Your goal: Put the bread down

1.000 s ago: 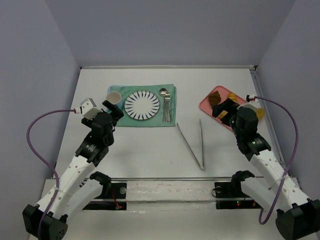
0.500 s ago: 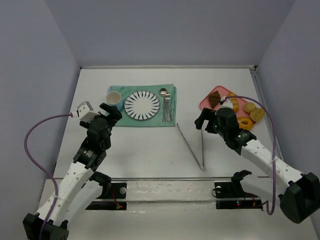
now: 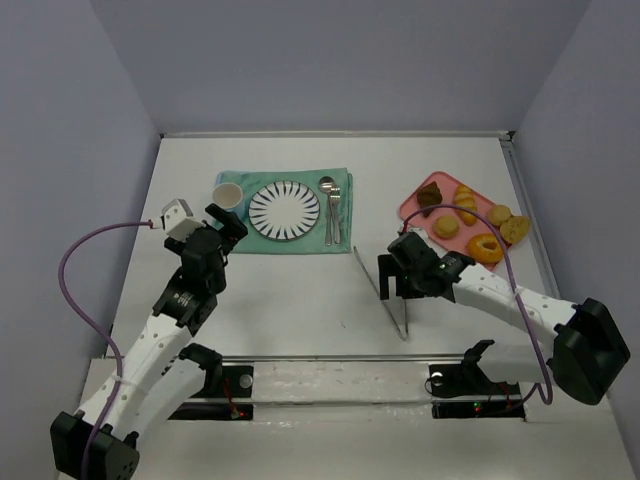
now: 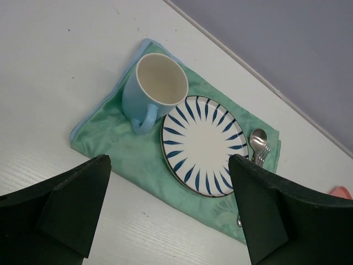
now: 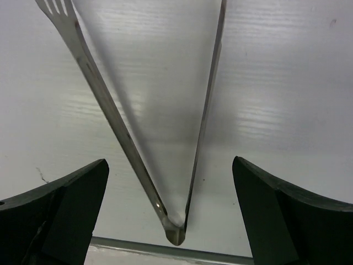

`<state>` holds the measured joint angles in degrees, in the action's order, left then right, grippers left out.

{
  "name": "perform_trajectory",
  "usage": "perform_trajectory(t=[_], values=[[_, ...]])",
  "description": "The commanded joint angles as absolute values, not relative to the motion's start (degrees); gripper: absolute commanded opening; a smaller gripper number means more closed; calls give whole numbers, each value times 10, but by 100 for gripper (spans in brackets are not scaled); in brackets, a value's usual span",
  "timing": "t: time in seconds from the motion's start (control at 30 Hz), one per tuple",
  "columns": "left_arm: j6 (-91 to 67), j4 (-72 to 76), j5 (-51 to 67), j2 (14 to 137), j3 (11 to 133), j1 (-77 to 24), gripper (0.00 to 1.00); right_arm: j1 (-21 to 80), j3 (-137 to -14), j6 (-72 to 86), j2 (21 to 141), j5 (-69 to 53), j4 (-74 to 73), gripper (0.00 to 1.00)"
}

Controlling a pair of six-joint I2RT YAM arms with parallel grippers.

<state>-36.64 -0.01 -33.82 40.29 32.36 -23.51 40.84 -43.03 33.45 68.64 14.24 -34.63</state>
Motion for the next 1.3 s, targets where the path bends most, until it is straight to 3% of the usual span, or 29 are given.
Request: perform_trajectory(t=[0.0, 0.27, 0.6, 0.67, 0.7, 0.73, 0.77, 0.83, 1.07, 1.27], values=[[-359, 28, -348, 421, 330, -232, 99, 427, -450, 337, 714, 136, -408, 100], [-361, 21, -352, 449, 343, -230, 99, 439, -427, 285, 769, 51, -322, 100], [-366, 18, -350, 430, 338, -229, 99, 439, -448, 335, 857, 126, -308, 95], [-366, 14, -346, 425, 337, -229, 99, 439, -453, 344, 876, 134, -307, 77], [-366, 12, -347, 419, 337, -229, 99, 439, -457, 352, 881, 144, -308, 57], [-367, 11, -347, 417, 336, -229, 99, 439, -458, 357, 882, 144, -308, 57], [-369, 8, -349, 414, 335, -229, 99, 439, -459, 363, 877, 156, -311, 42], [-370, 7, -348, 403, 333, -229, 99, 439, -463, 366, 861, 167, -322, 31], [-376, 14, -355, 380, 324, -228, 99, 439, -507, 364, 743, 266, -342, 15], [-383, 14, -365, 381, 323, -227, 99, 406, -542, 352, 666, 293, -362, 14]])
